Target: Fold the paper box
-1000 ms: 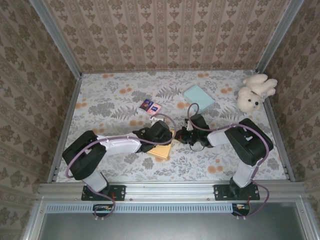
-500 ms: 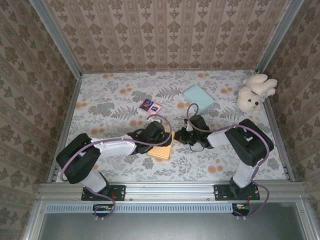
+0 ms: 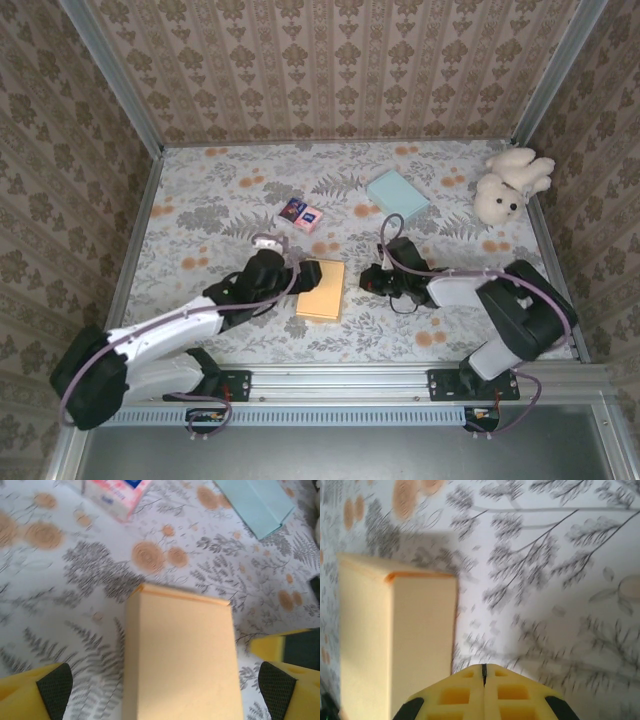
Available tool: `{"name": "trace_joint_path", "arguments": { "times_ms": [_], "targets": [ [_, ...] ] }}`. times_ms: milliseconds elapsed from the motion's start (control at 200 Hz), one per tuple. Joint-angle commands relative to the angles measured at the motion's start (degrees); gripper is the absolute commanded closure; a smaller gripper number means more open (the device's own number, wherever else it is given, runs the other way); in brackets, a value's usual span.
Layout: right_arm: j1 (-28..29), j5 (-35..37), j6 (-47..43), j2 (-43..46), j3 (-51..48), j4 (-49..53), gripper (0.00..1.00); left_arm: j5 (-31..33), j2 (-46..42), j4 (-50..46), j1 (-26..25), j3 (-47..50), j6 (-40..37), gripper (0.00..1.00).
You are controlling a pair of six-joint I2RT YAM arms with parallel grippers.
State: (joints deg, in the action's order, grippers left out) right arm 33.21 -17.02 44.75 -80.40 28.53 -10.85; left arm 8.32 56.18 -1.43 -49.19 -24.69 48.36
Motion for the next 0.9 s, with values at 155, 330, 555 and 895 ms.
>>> {"name": "trace_joint_path", "arguments": {
  "times_ms": [155, 330, 555, 895],
  "targets": [
    [7.5, 4.4, 1.6, 12.8, -6.0, 9.7, 1.0, 3.7, -8.0, -2.5, -8.3, 7.1, 6.8, 0.04],
    [12.3, 4.9, 4.9, 11.2, -7.7, 4.7, 1.0, 4.8, -5.4, 0.3, -10.6, 7.2, 6.0, 0.05],
    [15.2, 2.6, 9.6, 1.2, -7.7, -8.3, 1.0, 2.5, 4.1, 6.1, -11.0, 5.6, 5.4, 0.06],
    [18.0, 4.2, 11.3, -6.3, -5.4, -12.0, 1.0, 4.4, 5.5, 7.6, -12.4, 6.3, 6.6, 0.07]
  ]
}}
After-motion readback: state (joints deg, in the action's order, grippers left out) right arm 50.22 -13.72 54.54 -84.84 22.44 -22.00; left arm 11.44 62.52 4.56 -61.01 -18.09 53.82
